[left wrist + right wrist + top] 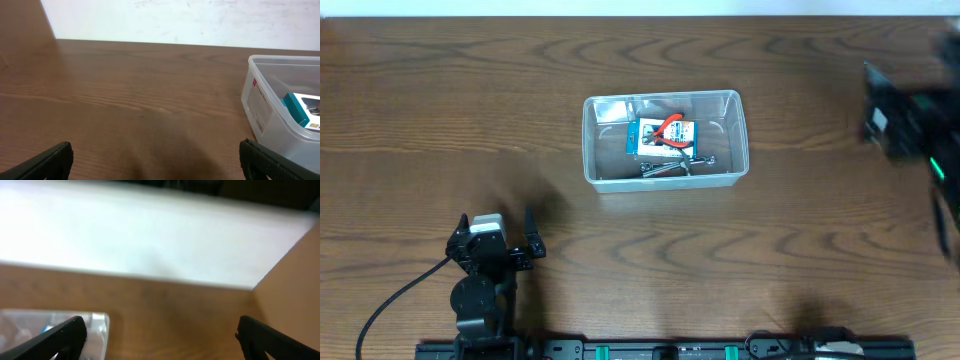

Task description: Pack container

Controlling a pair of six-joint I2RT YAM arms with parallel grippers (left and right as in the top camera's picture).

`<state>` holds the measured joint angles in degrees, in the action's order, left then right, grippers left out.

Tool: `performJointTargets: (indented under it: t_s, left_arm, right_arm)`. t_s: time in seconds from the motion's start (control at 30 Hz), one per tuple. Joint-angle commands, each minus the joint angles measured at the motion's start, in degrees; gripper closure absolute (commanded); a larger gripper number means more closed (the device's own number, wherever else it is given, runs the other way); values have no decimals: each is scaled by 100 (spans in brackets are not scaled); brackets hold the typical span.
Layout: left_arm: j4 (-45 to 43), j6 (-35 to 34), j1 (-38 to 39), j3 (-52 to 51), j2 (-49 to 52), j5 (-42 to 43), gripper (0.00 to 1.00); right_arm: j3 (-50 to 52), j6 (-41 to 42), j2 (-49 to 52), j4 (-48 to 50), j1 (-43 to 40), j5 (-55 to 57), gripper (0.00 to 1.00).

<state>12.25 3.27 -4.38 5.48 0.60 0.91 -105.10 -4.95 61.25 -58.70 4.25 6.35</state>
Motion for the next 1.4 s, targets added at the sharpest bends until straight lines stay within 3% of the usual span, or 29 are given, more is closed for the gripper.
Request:
performJointTargets:
  t_s: [0.0,0.33,0.57,0.7,0.97,1.17,1.37]
  left_arm:
    - [48,76,24,-155,-37,9,2]
    - [48,76,24,-155,-37,9,2]
    - [48,76,24,-155,-37,9,2]
    - [48,76,24,-155,-37,9,2]
    - [48,79,24,-155,-37,9,2]
    - [48,79,24,-155,-37,9,2]
    - [48,76,24,-155,-37,9,2]
  right_arm:
    - [0,81,-540,-33,33,94,1]
    - [581,411,-2223,-487,31,28,1]
    - [2975,442,-3679,260,28,26,1]
    - [4546,817,-4424,820,28,28,1]
    - [7573,1974,-5466,2841,28,15,1]
    - [8979,2103,-5980,4214,28,-260,1]
    - [9519,2105,-6024,4505,28,-275,1]
